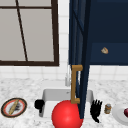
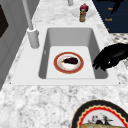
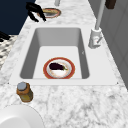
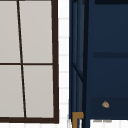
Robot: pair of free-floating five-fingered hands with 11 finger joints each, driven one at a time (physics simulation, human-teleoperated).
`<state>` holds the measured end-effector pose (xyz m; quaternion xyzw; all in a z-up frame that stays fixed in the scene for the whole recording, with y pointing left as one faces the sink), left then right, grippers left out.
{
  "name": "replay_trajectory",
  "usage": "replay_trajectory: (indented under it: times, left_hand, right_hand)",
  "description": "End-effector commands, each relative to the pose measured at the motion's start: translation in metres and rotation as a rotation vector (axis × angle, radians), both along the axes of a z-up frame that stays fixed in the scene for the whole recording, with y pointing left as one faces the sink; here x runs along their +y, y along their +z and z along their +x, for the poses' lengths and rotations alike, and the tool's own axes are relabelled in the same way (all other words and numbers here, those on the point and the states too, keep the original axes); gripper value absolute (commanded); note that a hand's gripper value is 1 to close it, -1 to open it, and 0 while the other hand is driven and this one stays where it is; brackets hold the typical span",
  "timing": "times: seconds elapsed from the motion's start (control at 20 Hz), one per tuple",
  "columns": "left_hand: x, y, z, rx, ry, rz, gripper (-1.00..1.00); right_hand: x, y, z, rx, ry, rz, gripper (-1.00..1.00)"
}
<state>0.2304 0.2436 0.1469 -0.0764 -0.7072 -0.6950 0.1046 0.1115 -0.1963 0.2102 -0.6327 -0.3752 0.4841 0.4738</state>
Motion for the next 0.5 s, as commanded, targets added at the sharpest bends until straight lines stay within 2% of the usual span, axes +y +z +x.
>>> replay_trajectory:
  times: [0.0,0.05,0.1,0.15,0.2,0.25,0.35,0.45]
  left_hand:
    - [0.000,0.000,0.000,0.000,0.000,0.000,0.00]
    - [0.000,0.000,0.000,0.000,0.000,0.000,0.00]
    - [0.000,0.000,0.000,0.000,0.000,0.000,0.00]
    - [0.000,0.000,0.000,0.000,0.000,0.000,0.00]
    - [0.000,0.000,0.000,0.000,0.000,0.000,0.00]
    - [0.000,0.000,0.000,0.000,0.000,0.000,0.00]
    - [0.000,0.000,0.000,0.000,0.000,0.000,0.00]
    - [0.000,0.000,0.000,0.000,0.000,0.000,0.00]
  right_hand:
    - [-0.002,0.023,-0.007,0.000,0.066,0.042,-1.00]
    - [-0.001,0.028,-0.008,0.007,0.073,0.042,-1.00]
    - [-0.008,0.023,-0.004,0.029,0.049,0.039,-1.00]
    - [-0.008,0.018,-0.003,0.049,-0.005,0.007,-1.00]
    - [-0.005,0.022,-0.003,0.028,0.015,-0.012,-1.00]
    - [-0.009,0.023,-0.004,-0.006,0.009,0.003,-1.00]
    - [-0.007,0.025,-0.004,-0.009,0.009,-0.007,-1.00]
    - [-0.030,0.029,-0.005,-0.010,0.028,0.022,-1.00]
